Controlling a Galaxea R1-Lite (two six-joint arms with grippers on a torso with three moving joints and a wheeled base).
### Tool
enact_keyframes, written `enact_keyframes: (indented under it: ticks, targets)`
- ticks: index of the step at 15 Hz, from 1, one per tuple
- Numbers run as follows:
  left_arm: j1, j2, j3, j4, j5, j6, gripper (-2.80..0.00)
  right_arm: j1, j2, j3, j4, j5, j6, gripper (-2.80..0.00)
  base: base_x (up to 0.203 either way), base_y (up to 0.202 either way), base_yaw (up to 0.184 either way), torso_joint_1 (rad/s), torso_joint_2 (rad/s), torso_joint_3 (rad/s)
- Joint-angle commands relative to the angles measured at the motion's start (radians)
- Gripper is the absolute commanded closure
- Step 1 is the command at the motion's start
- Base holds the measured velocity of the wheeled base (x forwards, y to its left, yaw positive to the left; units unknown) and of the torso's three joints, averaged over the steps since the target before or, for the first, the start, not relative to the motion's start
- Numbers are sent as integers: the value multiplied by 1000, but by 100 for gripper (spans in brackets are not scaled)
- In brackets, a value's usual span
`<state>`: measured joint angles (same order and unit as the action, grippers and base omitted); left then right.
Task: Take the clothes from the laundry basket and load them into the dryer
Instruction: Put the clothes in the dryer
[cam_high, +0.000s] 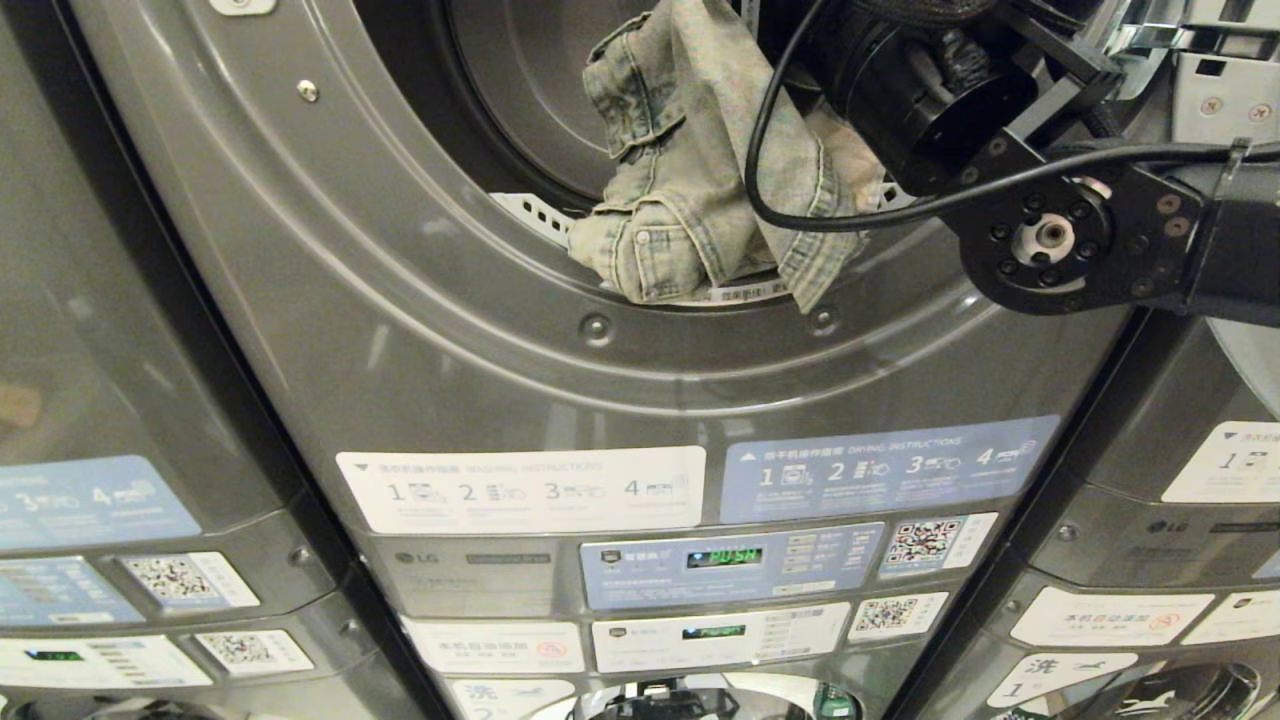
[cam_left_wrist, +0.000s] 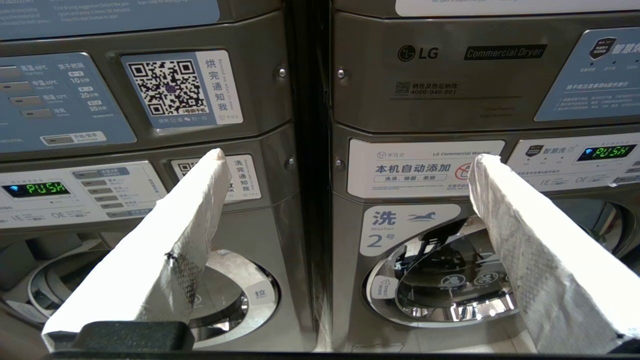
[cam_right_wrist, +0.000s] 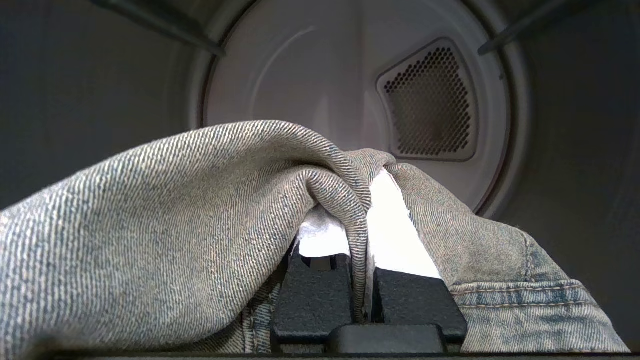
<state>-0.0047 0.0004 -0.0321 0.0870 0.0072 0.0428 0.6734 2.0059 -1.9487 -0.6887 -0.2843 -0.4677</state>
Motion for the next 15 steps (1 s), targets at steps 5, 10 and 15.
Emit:
enact_keyframes:
  ticks: [5, 10, 15]
  targets:
    - [0, 0, 0, 0, 0, 0, -280, -17, 38, 1, -31, -4, -36, -280, 0, 0, 0, 0, 0, 0]
    - [0, 0, 0, 0, 2, -6, -280, -33, 35, 16, -15, -22, -48, -280, 0, 0, 0, 0, 0, 0]
    - [0, 0, 0, 0, 2, -6, -280, -50, -132, -1, 572, -59, 152, -280, 0, 0, 0, 0, 0, 0]
